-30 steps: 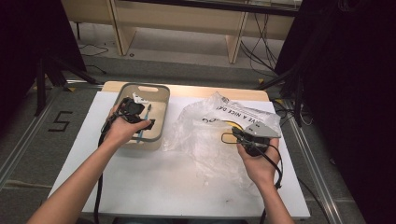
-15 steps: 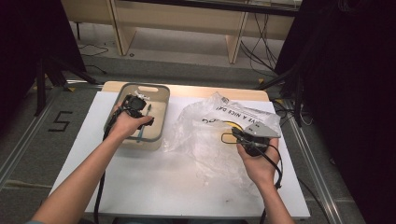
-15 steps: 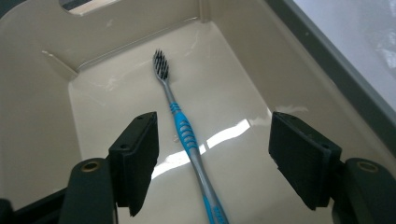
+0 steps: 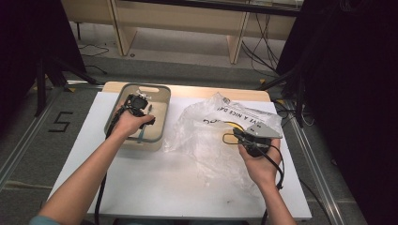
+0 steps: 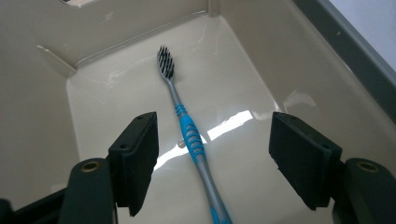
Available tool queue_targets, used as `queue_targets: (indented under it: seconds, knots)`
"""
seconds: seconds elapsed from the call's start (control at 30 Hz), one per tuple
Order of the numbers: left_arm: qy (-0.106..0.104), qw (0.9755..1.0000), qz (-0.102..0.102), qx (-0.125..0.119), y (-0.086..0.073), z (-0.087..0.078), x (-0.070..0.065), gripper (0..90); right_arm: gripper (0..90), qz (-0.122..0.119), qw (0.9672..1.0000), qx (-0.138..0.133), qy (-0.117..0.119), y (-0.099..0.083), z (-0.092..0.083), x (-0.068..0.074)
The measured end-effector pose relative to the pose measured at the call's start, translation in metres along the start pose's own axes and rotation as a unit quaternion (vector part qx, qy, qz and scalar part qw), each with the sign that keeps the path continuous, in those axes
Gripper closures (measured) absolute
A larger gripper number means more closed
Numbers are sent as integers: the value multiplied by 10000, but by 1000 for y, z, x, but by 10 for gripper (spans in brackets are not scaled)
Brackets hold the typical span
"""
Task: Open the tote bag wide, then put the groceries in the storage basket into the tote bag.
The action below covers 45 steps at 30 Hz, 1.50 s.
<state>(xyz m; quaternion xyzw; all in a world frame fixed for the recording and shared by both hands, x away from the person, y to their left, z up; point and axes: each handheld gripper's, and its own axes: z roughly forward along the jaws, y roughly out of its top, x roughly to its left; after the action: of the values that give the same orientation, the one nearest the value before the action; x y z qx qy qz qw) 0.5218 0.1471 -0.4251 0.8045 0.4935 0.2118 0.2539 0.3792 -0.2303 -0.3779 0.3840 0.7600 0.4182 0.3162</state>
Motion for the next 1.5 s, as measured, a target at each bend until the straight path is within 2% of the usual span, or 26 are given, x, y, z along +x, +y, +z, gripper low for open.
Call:
queue_targets:
  seconds: [0.43,0.57,1.03,1.5]
  knots:
    - [-23,10000,-58,13,2,3,1,331,900,60,10000,40,-7,-1,2,-3]
    - [-54,9999,-47,-73,4,1,1,329,900,60,10000,68,-5,-1,3,-3]
    - [-11,9999,-111,12,10,1,4,328,900,38,10000,59,16,0,4,-2]
    - [65,9995,-231,197,18,12,10,336,900,0,9999,82,58,-2,6,0]
